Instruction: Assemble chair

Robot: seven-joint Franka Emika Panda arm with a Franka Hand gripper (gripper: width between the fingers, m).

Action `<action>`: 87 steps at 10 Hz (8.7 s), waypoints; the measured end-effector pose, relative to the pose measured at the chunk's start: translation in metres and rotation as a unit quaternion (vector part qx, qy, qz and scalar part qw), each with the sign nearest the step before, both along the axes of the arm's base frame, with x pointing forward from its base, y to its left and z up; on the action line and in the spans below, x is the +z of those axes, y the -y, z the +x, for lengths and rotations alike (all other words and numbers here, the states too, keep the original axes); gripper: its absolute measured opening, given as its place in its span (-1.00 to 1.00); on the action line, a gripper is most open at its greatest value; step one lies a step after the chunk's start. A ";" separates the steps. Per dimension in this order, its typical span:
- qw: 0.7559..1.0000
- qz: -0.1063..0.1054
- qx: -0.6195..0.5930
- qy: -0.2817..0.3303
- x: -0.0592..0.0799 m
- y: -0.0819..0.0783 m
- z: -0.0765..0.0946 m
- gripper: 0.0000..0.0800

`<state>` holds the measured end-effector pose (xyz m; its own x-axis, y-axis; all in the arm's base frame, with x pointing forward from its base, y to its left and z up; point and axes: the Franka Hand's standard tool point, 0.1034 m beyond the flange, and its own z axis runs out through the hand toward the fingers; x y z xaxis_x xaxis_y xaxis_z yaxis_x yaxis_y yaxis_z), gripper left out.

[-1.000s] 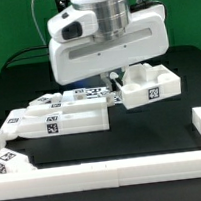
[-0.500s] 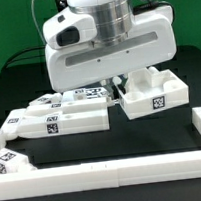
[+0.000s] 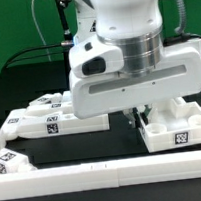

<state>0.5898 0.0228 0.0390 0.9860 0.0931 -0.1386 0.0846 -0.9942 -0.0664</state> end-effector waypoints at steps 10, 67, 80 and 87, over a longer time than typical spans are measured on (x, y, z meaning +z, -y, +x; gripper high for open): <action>0.999 -0.006 -0.050 0.009 -0.027 -0.010 0.019 -0.93; 0.854 -0.008 0.510 0.101 0.053 -0.028 -0.026 -0.29; 0.522 -0.005 0.852 0.035 0.033 -0.068 -0.102 -0.29; 0.448 0.002 0.893 0.053 0.009 -0.065 -0.147 -0.29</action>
Offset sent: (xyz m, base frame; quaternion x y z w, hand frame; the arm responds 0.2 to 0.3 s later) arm 0.0000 0.0000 0.0000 0.0000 0.0000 0.0000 1.0000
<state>0.4427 0.0878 0.0478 -0.6588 0.7462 -0.0954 0.7473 0.6637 0.0308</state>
